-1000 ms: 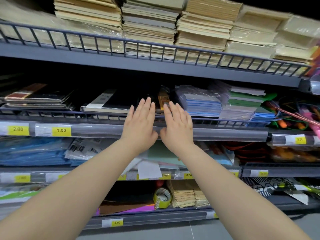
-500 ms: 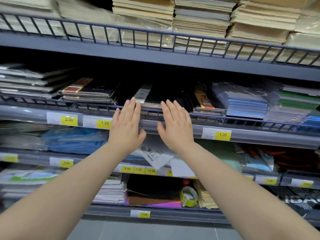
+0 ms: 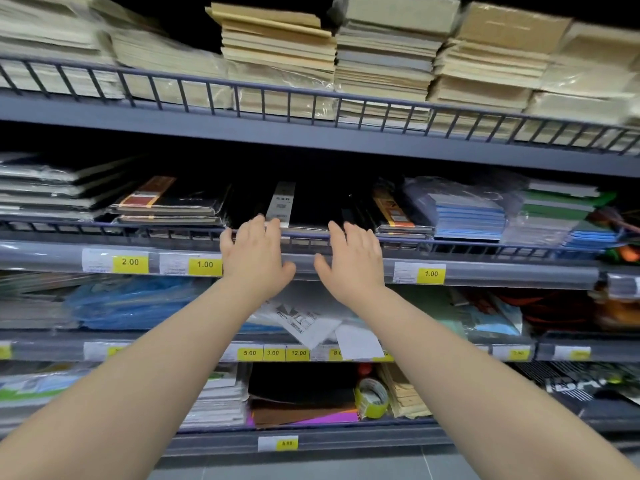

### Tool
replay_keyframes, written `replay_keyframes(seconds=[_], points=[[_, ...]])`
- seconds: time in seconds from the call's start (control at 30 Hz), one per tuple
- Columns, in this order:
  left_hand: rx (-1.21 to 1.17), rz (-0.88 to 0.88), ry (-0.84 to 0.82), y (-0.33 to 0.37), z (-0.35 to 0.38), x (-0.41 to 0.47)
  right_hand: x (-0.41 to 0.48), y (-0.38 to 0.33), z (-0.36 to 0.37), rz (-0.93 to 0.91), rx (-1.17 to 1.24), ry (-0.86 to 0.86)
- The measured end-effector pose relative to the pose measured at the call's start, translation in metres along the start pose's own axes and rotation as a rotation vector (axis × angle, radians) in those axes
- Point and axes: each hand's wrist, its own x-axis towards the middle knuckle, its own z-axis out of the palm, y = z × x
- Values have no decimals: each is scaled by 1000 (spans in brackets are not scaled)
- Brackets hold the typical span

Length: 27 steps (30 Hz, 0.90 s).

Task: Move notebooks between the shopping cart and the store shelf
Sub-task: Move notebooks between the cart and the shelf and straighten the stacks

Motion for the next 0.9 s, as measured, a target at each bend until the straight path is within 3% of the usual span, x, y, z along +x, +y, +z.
replay_keyframes(seconds=[0.13, 0.3, 0.43, 0.53, 0.7, 0.8, 0.9], points=[[-12, 26, 34, -3, 0, -3, -5, 1, -2, -21, -16, 54], [-55, 41, -51, -3, 3, -11, -5, -5, -5, -64, -20, 8], [-236, 48, 91, -19, -2, -28, -3, -20, -5, -214, 45, 13], [-282, -51, 220, -46, -5, -43, 1, -37, -5, -260, 133, -22], [-257, -236, 281, -102, -11, -50, 8, -77, 3, -341, 215, -9], [-211, -211, 289, -126, -10, -54, 7, -104, 13, -390, 198, 54], [-53, -112, 173, -147, 1, -58, 3, -131, 29, -428, 106, 127]])
